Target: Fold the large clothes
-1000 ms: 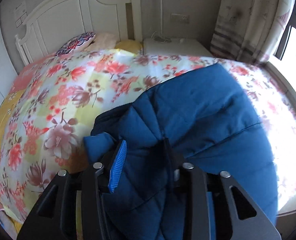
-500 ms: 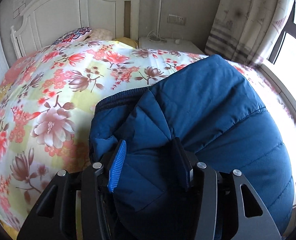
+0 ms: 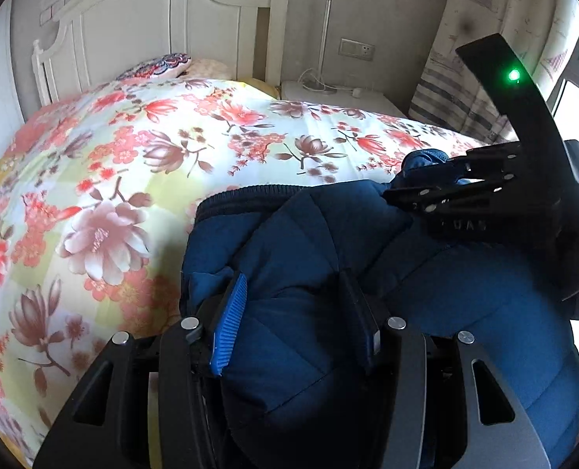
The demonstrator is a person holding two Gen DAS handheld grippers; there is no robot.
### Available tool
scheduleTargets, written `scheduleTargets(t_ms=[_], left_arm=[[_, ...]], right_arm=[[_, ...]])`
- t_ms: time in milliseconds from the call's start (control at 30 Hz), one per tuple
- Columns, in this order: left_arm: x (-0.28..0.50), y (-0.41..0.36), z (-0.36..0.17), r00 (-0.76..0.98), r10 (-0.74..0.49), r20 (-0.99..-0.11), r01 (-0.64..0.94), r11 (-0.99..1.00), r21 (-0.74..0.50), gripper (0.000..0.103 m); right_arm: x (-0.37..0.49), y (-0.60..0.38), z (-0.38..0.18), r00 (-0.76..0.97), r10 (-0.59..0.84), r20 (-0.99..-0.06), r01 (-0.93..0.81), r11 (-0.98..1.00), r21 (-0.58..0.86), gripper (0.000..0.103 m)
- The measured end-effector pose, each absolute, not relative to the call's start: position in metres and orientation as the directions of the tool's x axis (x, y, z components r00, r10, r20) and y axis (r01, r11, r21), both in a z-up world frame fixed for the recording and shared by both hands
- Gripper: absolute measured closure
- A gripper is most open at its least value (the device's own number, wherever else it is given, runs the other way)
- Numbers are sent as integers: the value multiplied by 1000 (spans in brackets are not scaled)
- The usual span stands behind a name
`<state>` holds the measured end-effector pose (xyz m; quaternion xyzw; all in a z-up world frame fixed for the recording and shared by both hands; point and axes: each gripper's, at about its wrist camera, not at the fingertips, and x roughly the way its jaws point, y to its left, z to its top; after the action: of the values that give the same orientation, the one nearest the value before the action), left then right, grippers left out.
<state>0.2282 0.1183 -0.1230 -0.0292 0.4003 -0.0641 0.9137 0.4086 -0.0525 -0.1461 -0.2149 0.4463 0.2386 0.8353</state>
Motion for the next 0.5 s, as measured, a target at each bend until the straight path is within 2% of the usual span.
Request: scheduleTargets(t_ms=[133,233,367,433,500], left_arm=[[225,119,-124,679,-150,-719,99,989,-114,54],[224,121,-125,684,-161,-711,98,987,-128,53],[225,123,-126,682,-176,-710,103,984,-144,53],[225,124,-127,682,-180,-709,104,983,-150,53],[226,125,-128,681,-181,-710,99,983,-156,53]], right_arm=[[406,-49,-137,502,169,-848,-608,767,-207,64],[405,-67,-106,539,235,-809,-555,821,-131,63],[403,-99,-78,612,232,-756,-460,882,-101,62],[411,-105,-93,574,211,-791,-447,890,-87,61],[419,-100,-135,493,185,-850,-489,867,-96,59]])
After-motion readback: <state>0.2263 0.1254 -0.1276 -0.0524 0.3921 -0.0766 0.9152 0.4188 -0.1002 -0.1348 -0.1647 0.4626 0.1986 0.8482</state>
